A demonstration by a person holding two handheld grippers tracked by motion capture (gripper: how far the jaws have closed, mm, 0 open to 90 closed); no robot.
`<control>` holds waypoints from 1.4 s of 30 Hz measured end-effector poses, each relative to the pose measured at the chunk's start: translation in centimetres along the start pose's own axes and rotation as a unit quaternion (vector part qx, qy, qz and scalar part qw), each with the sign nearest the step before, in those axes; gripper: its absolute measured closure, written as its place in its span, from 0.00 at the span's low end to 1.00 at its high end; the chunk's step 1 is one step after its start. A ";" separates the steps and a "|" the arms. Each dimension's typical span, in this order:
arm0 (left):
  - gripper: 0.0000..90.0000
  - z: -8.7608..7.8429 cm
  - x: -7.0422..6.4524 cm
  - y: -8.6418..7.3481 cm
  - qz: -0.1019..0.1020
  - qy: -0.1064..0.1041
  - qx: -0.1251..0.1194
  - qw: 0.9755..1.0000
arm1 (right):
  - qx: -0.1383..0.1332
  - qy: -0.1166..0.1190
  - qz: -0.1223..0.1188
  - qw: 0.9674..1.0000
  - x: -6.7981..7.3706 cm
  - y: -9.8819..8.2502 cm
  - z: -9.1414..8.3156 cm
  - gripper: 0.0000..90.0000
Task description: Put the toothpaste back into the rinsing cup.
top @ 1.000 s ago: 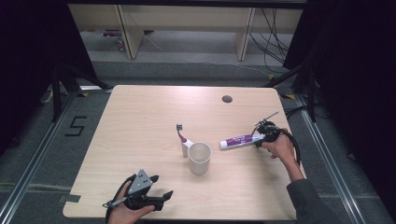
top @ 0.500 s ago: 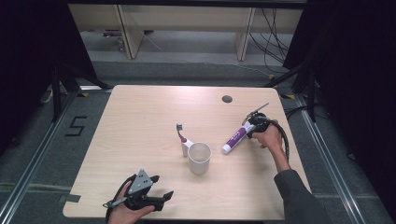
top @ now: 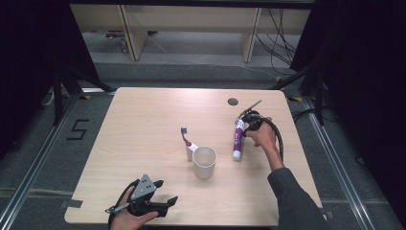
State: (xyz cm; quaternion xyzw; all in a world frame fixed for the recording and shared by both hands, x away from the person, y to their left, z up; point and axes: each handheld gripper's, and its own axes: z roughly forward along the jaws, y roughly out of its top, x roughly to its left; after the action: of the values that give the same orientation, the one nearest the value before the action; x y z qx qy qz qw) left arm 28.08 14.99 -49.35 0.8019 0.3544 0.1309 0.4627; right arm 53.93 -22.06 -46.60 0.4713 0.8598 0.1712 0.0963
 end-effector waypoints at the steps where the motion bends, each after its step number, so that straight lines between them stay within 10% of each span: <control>1: 0.26 0.0 0.0 0.0 0.002 0.000 0.001 1.000 | -0.004 -0.001 -0.011 1.000 0.0 0.1 0.1 0.99; 19: 0.26 -0.2 0.0 0.0 0.001 0.003 0.000 1.000 | -0.002 -0.002 0.077 0.997 2.2 1.2 -0.3 0.43; 35: 0.26 -0.1 -0.1 0.1 -0.003 0.001 -0.003 1.000 | 0.028 0.016 0.052 0.998 2.2 1.0 1.2 0.43; 42: 0.26 -0.2 0.0 0.1 0.001 0.003 -0.003 1.000 | 0.054 0.002 0.046 0.997 1.7 0.7 1.4 0.63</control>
State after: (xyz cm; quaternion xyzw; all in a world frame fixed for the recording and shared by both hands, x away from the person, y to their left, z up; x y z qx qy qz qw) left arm 28.03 15.08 -49.18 0.8004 0.3549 0.1347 0.4639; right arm 53.95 -19.98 -47.61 0.5144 0.8455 0.1295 0.0613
